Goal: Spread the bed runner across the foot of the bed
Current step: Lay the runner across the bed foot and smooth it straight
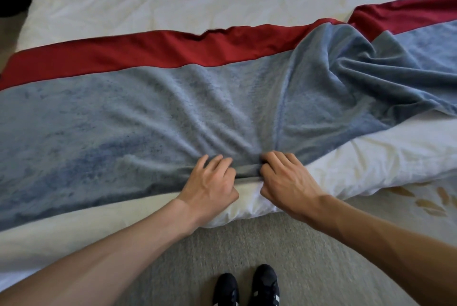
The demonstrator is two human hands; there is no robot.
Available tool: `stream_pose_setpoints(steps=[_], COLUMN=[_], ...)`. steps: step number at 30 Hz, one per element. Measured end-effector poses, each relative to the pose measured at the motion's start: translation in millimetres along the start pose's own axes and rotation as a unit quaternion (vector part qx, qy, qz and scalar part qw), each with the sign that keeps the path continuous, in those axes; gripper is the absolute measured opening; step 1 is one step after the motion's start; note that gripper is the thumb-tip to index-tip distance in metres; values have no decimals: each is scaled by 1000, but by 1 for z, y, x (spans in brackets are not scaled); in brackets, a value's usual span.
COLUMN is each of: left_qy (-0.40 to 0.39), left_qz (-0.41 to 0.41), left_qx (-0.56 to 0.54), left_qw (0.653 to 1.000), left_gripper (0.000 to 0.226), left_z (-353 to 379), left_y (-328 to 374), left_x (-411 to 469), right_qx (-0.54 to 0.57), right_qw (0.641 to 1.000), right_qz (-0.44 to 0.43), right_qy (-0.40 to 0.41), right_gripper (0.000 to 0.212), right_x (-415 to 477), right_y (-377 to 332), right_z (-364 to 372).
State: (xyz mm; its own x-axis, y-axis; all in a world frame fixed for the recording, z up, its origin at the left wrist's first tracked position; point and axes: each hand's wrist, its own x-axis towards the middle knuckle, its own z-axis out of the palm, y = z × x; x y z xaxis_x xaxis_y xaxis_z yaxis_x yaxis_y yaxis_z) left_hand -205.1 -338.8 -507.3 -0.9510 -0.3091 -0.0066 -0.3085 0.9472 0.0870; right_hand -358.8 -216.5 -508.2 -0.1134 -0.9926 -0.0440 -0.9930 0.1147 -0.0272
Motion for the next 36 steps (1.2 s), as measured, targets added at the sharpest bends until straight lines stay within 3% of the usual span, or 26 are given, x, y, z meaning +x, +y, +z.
stream_pose_setpoints(steps=[3,8,13,17,24,36], left_qy=[-73,-63,-138,-164,-139,-86], left_qz=[-5,-59,-88,-88,-78,-30], left_qx=[-10,-42,-2,31,5,-4], left_qw=[997,995,987,982,987,996], left_gripper=[31,66,73,84,82,69], left_z=[5,9,26,33,14,-48], left_y=[-1,-7,-17,-14,-9,34], left_x=[-4,7,17,15,28,146], right_qx=[5,35,58,31,78,38], right_qw=[999,999,994,990,991,982], right_qz=[-9,15,54,47,78,182], right_qy=[-31,-19,-77,-128,-71,-21], right_gripper=[29,36,66,74,64,48], right_x=[-6,4,8,1,15,-5], right_y=[-3,-3,-2,-4,2,128], right_z=[6,5,12,23,-8,-69])
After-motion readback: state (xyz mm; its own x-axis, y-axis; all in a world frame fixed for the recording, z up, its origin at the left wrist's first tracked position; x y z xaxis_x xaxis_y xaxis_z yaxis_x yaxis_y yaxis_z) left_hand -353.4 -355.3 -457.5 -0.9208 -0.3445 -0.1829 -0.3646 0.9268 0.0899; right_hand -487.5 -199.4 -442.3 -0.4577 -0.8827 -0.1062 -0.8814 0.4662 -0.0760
